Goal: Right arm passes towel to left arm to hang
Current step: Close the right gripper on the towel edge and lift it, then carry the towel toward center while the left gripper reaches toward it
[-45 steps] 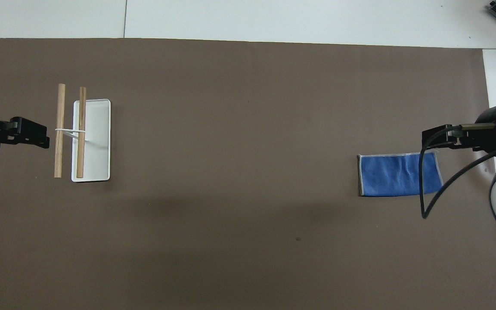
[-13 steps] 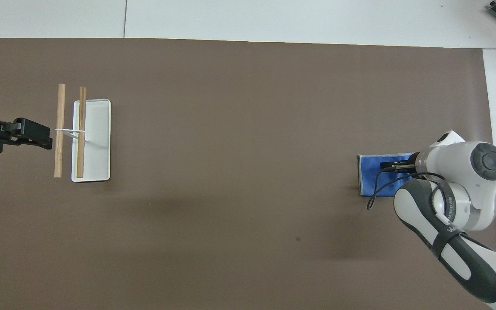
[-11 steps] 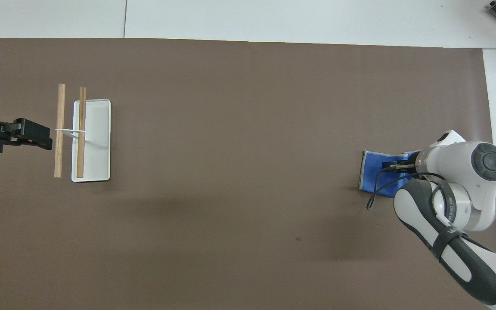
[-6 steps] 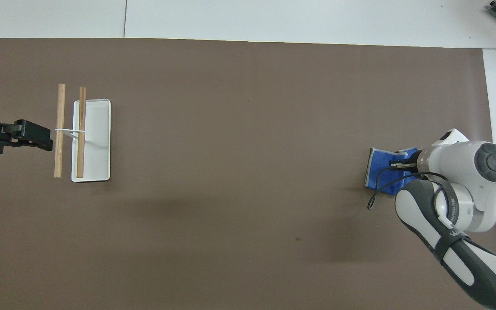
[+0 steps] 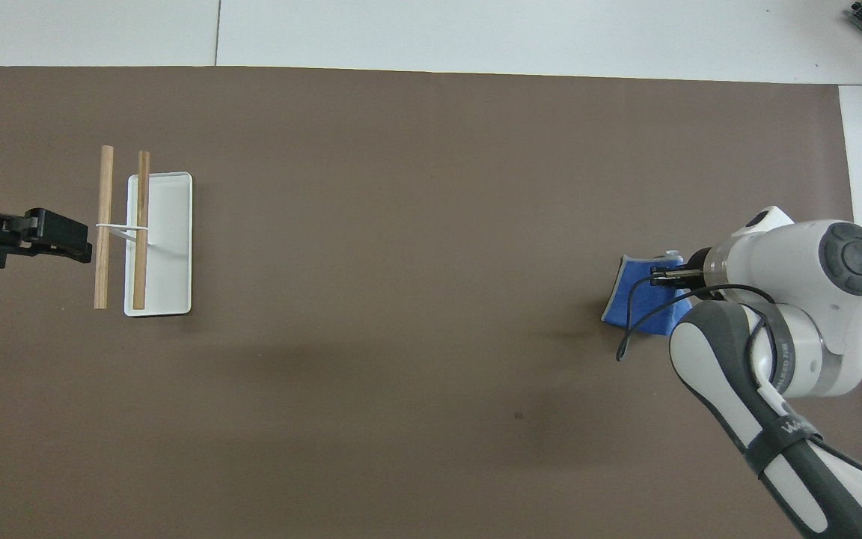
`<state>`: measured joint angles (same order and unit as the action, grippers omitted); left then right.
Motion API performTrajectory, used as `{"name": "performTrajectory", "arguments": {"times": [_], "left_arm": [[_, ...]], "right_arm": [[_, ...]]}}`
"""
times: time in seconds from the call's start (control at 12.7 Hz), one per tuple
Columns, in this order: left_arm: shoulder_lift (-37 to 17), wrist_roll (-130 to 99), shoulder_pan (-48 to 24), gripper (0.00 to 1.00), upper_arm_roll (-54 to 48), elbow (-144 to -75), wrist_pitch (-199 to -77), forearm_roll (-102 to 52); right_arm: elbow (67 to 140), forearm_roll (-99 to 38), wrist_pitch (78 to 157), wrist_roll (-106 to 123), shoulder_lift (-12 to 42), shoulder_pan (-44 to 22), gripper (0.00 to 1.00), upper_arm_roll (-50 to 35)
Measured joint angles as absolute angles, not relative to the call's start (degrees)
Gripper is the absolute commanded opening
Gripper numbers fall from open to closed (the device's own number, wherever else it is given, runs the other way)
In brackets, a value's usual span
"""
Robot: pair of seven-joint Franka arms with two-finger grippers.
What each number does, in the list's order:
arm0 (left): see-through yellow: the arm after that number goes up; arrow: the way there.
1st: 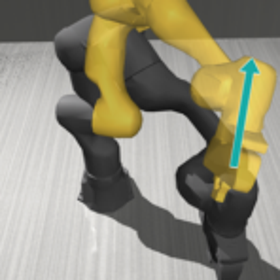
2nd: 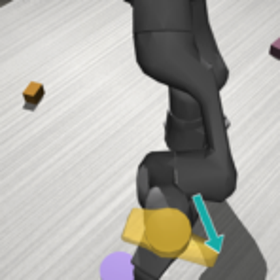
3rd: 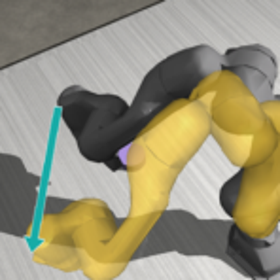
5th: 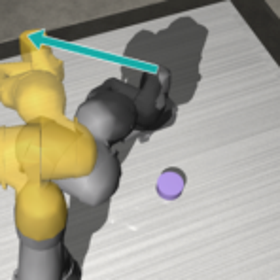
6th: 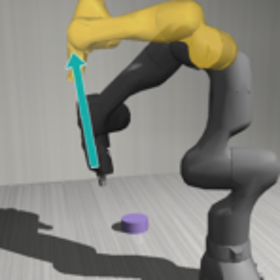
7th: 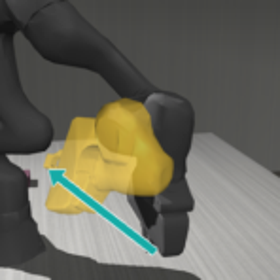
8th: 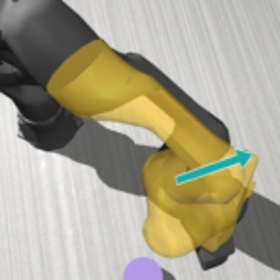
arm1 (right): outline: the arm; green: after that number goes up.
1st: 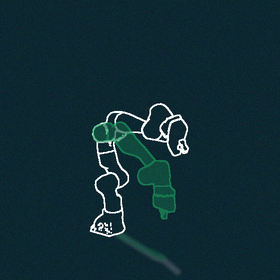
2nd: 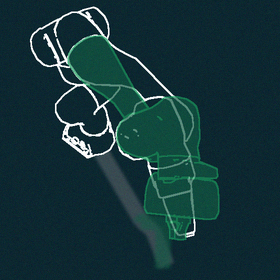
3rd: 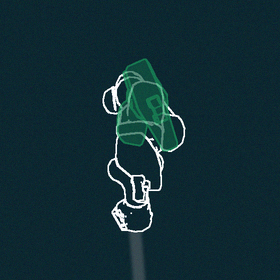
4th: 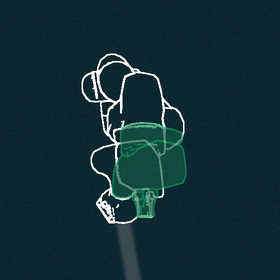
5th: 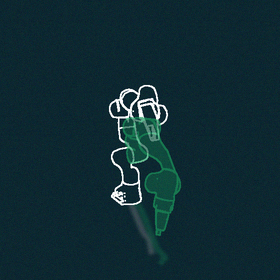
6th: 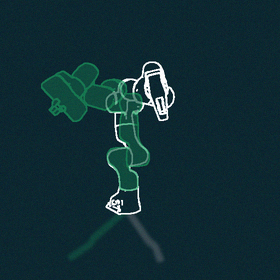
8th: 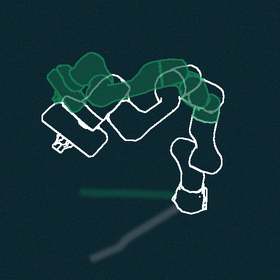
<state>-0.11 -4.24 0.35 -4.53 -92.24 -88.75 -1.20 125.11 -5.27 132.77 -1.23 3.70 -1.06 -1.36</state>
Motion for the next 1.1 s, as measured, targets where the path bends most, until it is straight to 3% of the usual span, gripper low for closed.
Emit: {"name": "performTrajectory", "arguments": {"times": [0.24, 0.63, 1.1], "left_arm": [[-0.1, -4.2, 0.3, 1.0, -4.8, -92.3, -88.7, -1.2], [1.0, -8.6, -3.5, 1.0, -5.5, -94.5, -89.0, -2.4], [3.4, -16.8, -4.4, 1.0, -5.5, -102.3, -102.1, -14.6]], "right_arm": [[118.7, -12.4, 124.2, -2.2, 2.3, -4.7, 0.0, -1.7], [112.1, -23.5, 118.8, -6.4, 0.9, -10.5, 0.0, -1.8], [109.0, -34.5, 120.9, -14.8, 0.8, -14.0, 0.0, -5.7]]}}
